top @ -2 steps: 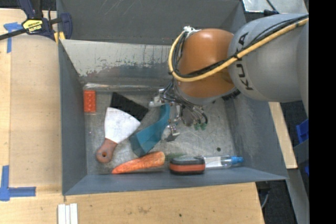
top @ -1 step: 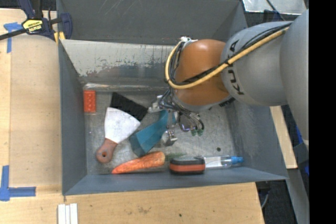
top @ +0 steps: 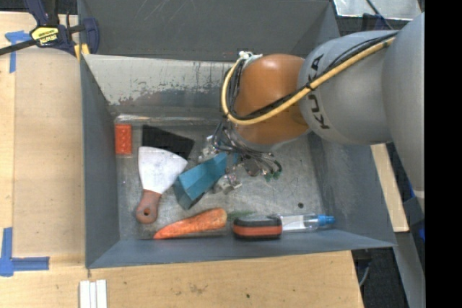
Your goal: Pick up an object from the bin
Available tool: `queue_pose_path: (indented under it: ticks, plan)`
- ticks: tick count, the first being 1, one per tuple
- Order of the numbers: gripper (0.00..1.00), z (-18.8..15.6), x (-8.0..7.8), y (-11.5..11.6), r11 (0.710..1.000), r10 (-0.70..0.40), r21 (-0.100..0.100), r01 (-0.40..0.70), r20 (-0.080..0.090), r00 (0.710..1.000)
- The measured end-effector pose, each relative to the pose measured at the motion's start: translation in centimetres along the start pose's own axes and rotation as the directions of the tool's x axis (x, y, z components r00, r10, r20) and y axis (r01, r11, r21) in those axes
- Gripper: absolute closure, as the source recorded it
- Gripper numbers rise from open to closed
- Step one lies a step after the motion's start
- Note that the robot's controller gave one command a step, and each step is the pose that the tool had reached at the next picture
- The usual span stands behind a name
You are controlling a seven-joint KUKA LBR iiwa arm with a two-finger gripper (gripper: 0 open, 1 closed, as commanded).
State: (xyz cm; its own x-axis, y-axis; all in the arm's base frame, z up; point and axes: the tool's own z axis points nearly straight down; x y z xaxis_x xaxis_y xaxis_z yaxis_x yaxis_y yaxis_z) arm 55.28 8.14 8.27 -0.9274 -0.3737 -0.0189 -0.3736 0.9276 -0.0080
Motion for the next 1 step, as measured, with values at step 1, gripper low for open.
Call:
queue_pose_path:
  ticks: [1]
  plan:
    - [1.0, 0.0, 0.0, 0.0, 1.0, 0.0, 0.0, 0.0, 0.0, 1.0]
